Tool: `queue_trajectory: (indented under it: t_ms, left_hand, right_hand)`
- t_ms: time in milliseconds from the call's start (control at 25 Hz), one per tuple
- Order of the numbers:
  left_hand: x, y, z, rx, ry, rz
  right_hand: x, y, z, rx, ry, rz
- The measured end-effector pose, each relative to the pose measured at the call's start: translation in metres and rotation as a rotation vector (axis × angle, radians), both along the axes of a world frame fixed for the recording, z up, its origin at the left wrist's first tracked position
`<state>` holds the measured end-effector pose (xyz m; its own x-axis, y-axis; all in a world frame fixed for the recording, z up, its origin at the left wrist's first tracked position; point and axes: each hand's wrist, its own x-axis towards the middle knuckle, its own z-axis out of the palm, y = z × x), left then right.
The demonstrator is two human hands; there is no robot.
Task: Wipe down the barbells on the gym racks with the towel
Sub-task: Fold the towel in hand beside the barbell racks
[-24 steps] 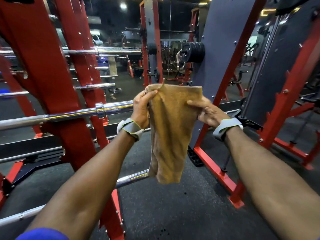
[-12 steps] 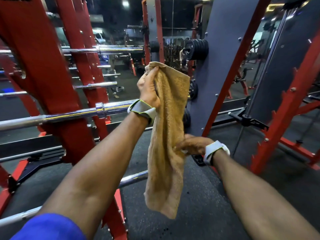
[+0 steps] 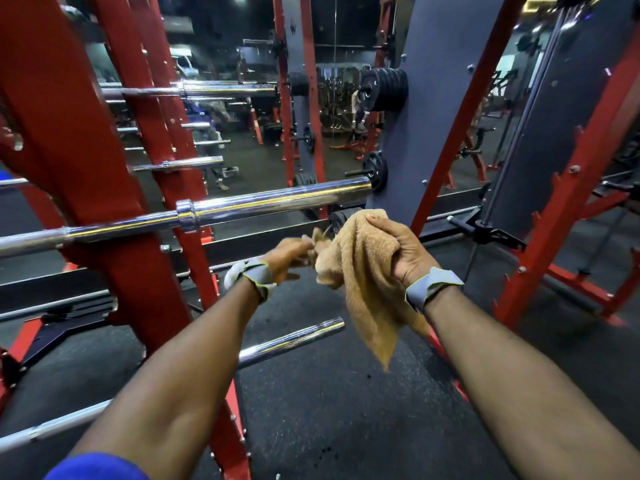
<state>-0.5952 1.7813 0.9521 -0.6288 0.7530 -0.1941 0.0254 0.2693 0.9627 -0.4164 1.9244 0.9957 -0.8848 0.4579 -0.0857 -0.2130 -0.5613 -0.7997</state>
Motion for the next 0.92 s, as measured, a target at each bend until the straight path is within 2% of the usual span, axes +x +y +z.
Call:
queue_trajectory:
  t_ms: [120,200,320,520,640,800,920]
  left_hand:
    - [0.000,-0.012,-0.034,-0.261,0.035,-0.178]
    - [0.010,-0.016,-0.038,-0.335,0.043,-0.308]
    - [0.036,-0.011,-0.026,-0.258,-0.142,-0.406]
    - [0.050,0.000,-0.014,0.081,-0.364,-0.260]
    - [0.050,0.000,-0.006,0.235,-0.432,-0.116]
    - [0.046,0.002,-0.007,0.224,-0.326,0.037]
    - [0.051,0.002,-0.008,0.174,-0.345,-0.044]
  right_hand:
    - [0.008,0.009,0.003,-0.010,0.089,-0.091]
    - [0.013,0.013,0.001,0.011,0.072,-0.116]
    - [0.015,0.018,-0.002,0.041,0.027,-0.146]
    - [0.015,0.020,-0.005,0.036,0.033,-0.185]
    - [0.017,0.021,-0.007,0.023,0.047,-0.227]
    - [0.018,0.016,-0.008,0.012,0.033,-0.201]
    - [0.018,0.012,-0.008,0.001,-0.013,-0.154]
